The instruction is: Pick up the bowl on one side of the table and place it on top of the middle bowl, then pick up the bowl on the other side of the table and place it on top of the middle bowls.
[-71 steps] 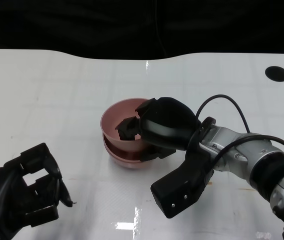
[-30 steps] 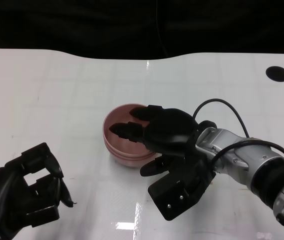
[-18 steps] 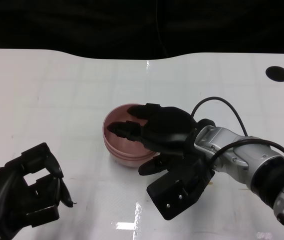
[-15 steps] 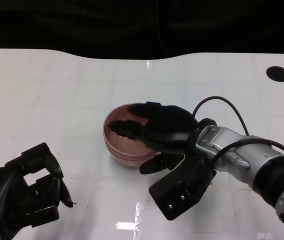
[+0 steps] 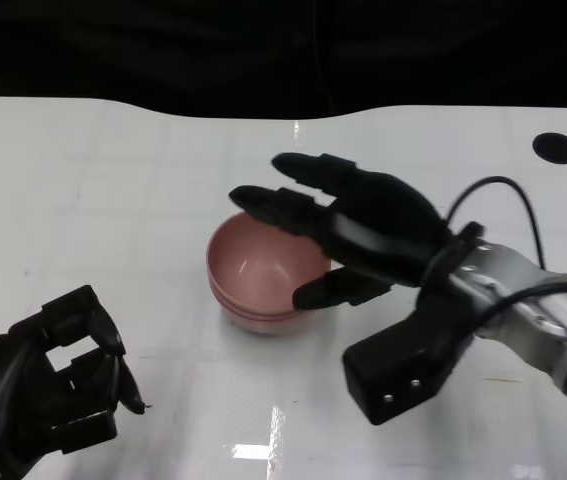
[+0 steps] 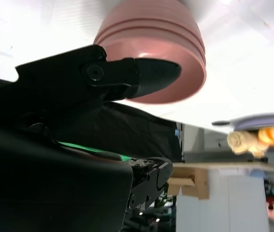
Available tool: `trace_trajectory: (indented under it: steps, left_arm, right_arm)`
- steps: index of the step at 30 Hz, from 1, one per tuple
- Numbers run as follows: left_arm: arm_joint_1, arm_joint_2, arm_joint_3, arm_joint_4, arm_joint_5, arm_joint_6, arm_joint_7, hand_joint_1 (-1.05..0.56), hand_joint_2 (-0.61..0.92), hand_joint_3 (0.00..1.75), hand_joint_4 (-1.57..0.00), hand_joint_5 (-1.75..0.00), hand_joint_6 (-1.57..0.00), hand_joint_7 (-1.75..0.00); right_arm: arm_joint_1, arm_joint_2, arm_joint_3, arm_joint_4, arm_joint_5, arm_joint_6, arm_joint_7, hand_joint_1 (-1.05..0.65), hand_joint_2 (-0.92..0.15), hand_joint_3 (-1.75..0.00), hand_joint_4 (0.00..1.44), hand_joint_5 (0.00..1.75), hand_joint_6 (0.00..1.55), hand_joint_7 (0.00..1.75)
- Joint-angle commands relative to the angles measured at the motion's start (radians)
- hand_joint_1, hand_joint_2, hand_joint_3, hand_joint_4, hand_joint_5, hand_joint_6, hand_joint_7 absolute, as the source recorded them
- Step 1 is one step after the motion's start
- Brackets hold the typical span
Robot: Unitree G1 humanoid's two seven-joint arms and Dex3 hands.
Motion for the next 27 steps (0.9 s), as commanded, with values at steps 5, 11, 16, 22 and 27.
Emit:
trace_trajectory:
  steps: [5, 11, 16, 22, 27]
  left_arm:
    - [-0.005, 0.021, 0.023, 0.013, -0.01, -0.003, -0.018, 0.33, 0.84, 1.36, -0.89, -1.75, -0.7, -1.75]
    - [-0.006, 0.022, 0.028, 0.011, -0.012, 0.007, -0.018, 0.34, 0.86, 1.35, -0.89, -1.75, -0.7, -1.75]
    - [-0.007, 0.021, 0.031, 0.008, -0.01, 0.012, -0.013, 0.34, 0.88, 1.31, -0.86, -1.75, -0.68, -1.75]
    - [-0.005, 0.024, 0.04, 0.013, -0.02, 0.013, -0.025, 0.34, 0.89, 1.31, -0.87, -1.75, -0.69, -1.75]
    - [-0.008, 0.036, 0.052, 0.025, -0.021, 0.01, -0.04, 0.34, 0.9, 1.3, -0.87, -1.75, -0.69, -1.75]
  right_arm:
    - [0.195, -0.095, -0.141, -0.126, 0.103, -0.072, -0.05, -0.25, -0.92, -0.09, 0.76, 0.36, 0.6, 0.05]
    - [0.359, -0.055, -0.25, -0.122, 0.285, -0.231, -0.106, -0.09, -0.92, -0.17, 0.98, 0.72, 0.95, 0.07]
    - [0.457, -0.009, -0.316, -0.134, 0.441, -0.262, -0.048, -0.06, -0.64, -0.88, 1.05, 1.21, 1.32, 0.12]
    - [0.564, 0.035, -0.377, -0.194, 0.534, -0.219, 0.012, -0.06, -0.48, -1.2, 0.86, 1.73, 0.89, 1.21]
    - [0.686, 0.109, -0.405, -0.293, 0.875, -0.068, 0.229, -0.07, -0.59, -1.11, 0.8, 1.75, 0.7, 1.53]
